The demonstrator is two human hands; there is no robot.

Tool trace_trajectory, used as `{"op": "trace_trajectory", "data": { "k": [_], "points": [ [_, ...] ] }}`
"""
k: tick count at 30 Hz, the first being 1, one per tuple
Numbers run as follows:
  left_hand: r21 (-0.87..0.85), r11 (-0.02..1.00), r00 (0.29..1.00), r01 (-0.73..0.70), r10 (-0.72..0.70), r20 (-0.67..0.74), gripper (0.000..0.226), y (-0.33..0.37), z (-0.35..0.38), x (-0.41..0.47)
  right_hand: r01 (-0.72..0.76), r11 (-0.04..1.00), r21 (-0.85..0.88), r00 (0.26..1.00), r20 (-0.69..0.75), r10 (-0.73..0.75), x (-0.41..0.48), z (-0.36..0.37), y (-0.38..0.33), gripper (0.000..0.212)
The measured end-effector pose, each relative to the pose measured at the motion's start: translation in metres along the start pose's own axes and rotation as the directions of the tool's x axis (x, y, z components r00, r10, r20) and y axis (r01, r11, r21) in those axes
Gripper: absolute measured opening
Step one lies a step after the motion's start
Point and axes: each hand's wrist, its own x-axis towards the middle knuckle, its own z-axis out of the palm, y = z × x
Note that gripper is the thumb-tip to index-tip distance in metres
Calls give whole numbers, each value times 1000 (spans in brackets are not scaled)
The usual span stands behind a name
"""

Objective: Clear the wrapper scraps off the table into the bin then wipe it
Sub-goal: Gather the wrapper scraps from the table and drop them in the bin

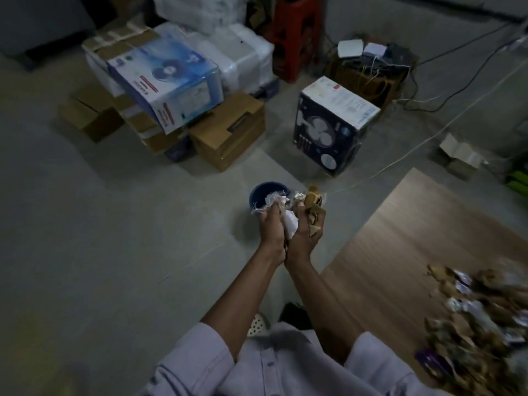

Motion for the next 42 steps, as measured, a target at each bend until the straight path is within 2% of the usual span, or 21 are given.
{"op": "trace_trajectory", "data": {
  "k": [5, 10, 13, 16, 19, 21, 24, 27, 29, 32, 34, 36, 39, 42],
  "points": [
    [-8, 998, 997, 69, -69, -45, 23, 9, -8, 89, -56, 998, -17, 998, -15, 56, 58, 46, 56, 6],
    [-14, 977, 973, 211, -212, -92, 31, -27, -10, 239, -154, 985, -78, 985, -89, 147, 159, 86, 158, 23],
    [9, 944, 932, 329, -323, -165, 32, -68, -18, 346, -224, 966, -127, 970, -127, 208, 230, 97, 236, 34],
    [54, 906, 895, 421, -405, -186, 33, -114, -23, 445, -303, 934, -188, 946, -177, 271, 298, 97, 323, 28],
    [154, 858, 871, 489, -474, -126, 43, -155, -31, 524, -394, 898, -195, 910, -224, 350, 354, 95, 402, 24],
    [196, 831, 854, 521, -504, -131, 44, -184, -38, 580, -457, 874, -167, 875, -260, 408, 388, 91, 455, 30],
    [159, 822, 837, 547, -530, -135, 46, -225, -47, 655, -512, 848, -137, 852, -201, 483, 435, 88, 519, 45],
    [67, 787, 789, 614, -608, -93, 59, -253, -54, 709, -608, 791, -72, 794, -64, 605, 474, 77, 562, 79],
    [49, 768, 770, 638, -637, -41, 71, -257, -62, 721, -691, 723, 6, 723, -16, 691, 487, 69, 569, 98],
    [55, 768, 770, 638, -637, -34, 68, -250, -64, 718, -721, 686, 96, 687, -25, 726, 489, 62, 557, 75],
    [23, 777, 776, 629, -626, -71, 58, -237, -59, 708, -722, 675, 152, 671, -86, 737, 484, 55, 550, 76],
    [68, 783, 786, 618, -612, -86, 56, -214, -51, 690, -726, 667, 169, 649, -154, 745, 472, 54, 527, 82],
    [122, 787, 797, 605, -595, -106, 69, -181, -45, 656, -711, 654, 257, 622, -203, 756, 447, 61, 479, 79],
    [205, 797, 822, 568, -565, -79, 65, -137, -36, 611, -691, 650, 315, 620, -203, 758, 420, 72, 428, 74]
  ]
}}
